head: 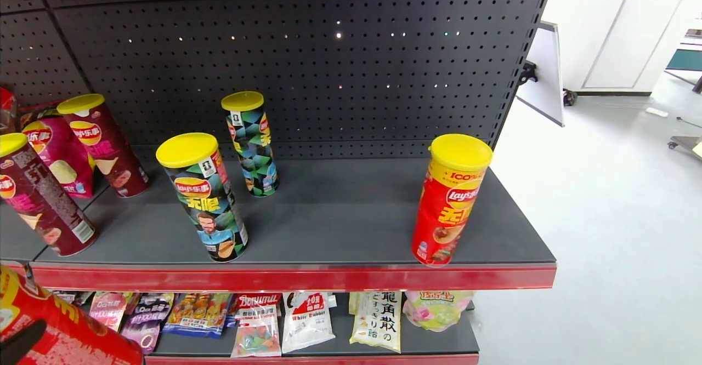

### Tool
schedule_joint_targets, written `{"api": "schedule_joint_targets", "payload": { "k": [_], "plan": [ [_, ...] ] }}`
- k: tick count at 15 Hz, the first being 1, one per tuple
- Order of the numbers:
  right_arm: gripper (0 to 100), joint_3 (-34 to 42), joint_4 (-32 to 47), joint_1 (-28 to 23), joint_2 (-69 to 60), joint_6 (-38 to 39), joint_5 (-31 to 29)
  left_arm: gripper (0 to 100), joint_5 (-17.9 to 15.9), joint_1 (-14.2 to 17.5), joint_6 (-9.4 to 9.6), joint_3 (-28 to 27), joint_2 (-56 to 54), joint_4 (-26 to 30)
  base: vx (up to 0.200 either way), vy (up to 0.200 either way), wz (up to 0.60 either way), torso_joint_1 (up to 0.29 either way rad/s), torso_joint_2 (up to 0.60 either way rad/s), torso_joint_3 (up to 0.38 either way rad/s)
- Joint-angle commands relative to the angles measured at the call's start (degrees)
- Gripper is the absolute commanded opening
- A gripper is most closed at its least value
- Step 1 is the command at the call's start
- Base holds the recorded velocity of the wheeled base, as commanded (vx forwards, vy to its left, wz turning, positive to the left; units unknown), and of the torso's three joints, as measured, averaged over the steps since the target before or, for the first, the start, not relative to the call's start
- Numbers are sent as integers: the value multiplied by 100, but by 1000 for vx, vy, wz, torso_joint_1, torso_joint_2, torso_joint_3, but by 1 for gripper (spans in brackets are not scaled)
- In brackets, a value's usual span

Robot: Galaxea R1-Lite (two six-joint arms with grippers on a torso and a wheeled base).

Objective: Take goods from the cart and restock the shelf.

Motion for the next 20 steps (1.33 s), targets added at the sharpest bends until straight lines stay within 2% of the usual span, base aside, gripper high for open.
{"api": "schedule_joint_targets", "payload": {
  "k": [1, 3, 4, 5, 6, 10, 12, 13, 17, 20],
  "plan": [
    [100, 792, -21, -155, -1237, -136, -468, 0, -33, -1, -14, 4, 4, -7, 0, 0, 0, 0, 0, 0],
    [100, 1346, -680, -155, -1237, -127, -495, 0, -261, -1, -14, -31, -22, -7, 0, 0, 0, 0, 0, 0],
    [100, 1996, -1550, -155, -1237, -65, -451, 0, -534, -1, -155, -49, -66, -7, 0, 0, 0, 0, 0, 0],
    [100, 1996, -1550, -155, -1237, -65, -451, 0, -534, -1, -155, -49, -66, -7, 0, 0, 0, 0, 0, 0],
    [100, 2014, -1620, -146, -1228, 190, -249, 0, -683, -1, -410, -57, -57, -7, 0, 0, 0, 0, 0, 0],
    [100, 1970, -1532, -111, -1219, 374, -108, 0, -762, -1, -427, -22, -75, 28, 0, 0, 0, 0, 0, 0],
    [100, 1952, -1480, -102, -1219, 357, -99, 0, -1254, -27, -427, -5, -119, 160, 0, 0, 0, 0, 0, 0],
    [100, 1961, -1480, -102, -1219, 348, -99, 0, -1342, -27, -401, -5, -84, 257, 0, 0, 0, 0, 0, 0],
    [100, 1961, -1480, -102, -1219, 339, -99, 0, -1342, -36, -375, -75, 241, 231, 0, 0, 0, 0, 0, 0],
    [100, 1961, -1480, -102, -1219, 330, -90, 0, -1333, -27, -366, -101, 452, 28, 0, 0, -600, 1, 4, 2]
  ]
}}
